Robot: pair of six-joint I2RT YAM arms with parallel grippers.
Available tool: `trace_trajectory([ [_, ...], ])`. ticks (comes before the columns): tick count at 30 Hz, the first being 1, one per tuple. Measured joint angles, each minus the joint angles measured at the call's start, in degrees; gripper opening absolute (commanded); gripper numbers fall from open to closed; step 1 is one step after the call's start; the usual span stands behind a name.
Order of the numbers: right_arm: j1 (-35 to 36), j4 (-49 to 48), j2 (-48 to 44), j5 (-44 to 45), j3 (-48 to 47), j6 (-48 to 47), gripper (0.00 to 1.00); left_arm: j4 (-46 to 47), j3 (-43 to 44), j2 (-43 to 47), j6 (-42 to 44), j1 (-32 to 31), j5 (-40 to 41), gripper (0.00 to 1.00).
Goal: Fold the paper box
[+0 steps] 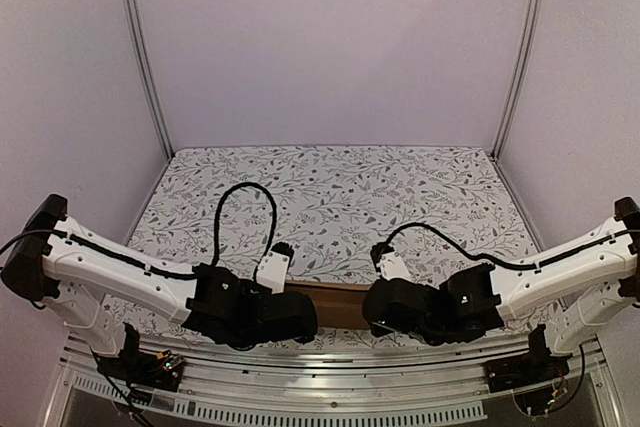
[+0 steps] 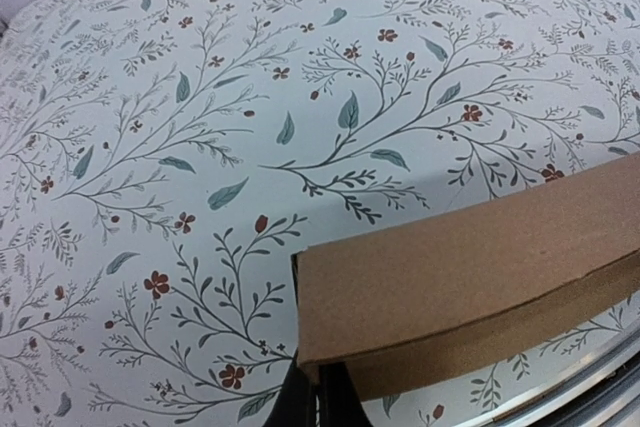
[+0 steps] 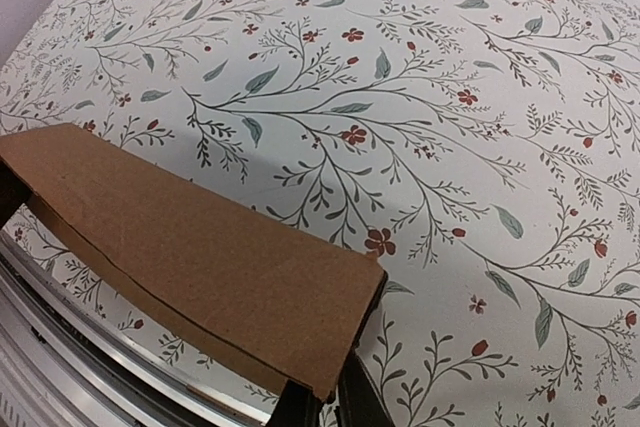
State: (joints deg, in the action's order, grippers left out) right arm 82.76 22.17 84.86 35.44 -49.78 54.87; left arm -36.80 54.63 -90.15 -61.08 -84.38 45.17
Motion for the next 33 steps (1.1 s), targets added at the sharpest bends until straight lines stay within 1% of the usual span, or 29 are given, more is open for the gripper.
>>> trace_trajectory([
  [4,0.7,-0.9,0.6,1.1,-0.1,1.2,0.24,-0.5,0.4,-0.3,-0.1,0.0,0.0,0.00],
  [8,1.4,-1.3,0.6,1.6,-0.1,1.6,0.32,-0.8,0.6,-0.3,-0.1,0.0,-0.2,0.00],
  [11,1.6,-1.0,-0.2,1.6,-0.1,0.8,0.41,-0.8,0.7,-0.3,-0.1,0.0,-0.6,0.00],
  [15,1.6,-0.1,-3.3,1.5,-0.2,-1.1,0.47,-0.9,0.9,-0.3,-0.1,0.0,-0.9,0.00],
  [20,1.6,0.5,-8.8,0.9,-0.5,-4.8,0.47,-1.4,1.4,-0.6,-0.1,0.0,-1.0,0.00],
  [21,1.6,0.6,-9.6,0.8,-0.7,-5.4,0.46,-1.5,1.4,-0.7,-0.1,0.0,-1.1,0.00],
  [23,1.6,1.1,-11.0,0.8,-1.5,-7.0,0.39,-1.6,1.6,-0.7,-0.1,0.0,-1.2,0.00],
  [30,0.8,2.0,-9.9,1.3,-9.1,-11.9,0.05,-2.0,1.8,-0.8,-0.1,0.0,-1.4,0.00],
  [31,0.4,1.9,-8.9,1.4,-10.6,-12.5,0.02,-2.0,1.9,-0.8,-0.1,0.0,-1.5,0.00],
  [33,-0.4,1.3,-6.3,1.2,-13.3,-13.6,0.00,-2.1,2.0,-0.8,-0.2,-0.1,-1.7,0.00],
])
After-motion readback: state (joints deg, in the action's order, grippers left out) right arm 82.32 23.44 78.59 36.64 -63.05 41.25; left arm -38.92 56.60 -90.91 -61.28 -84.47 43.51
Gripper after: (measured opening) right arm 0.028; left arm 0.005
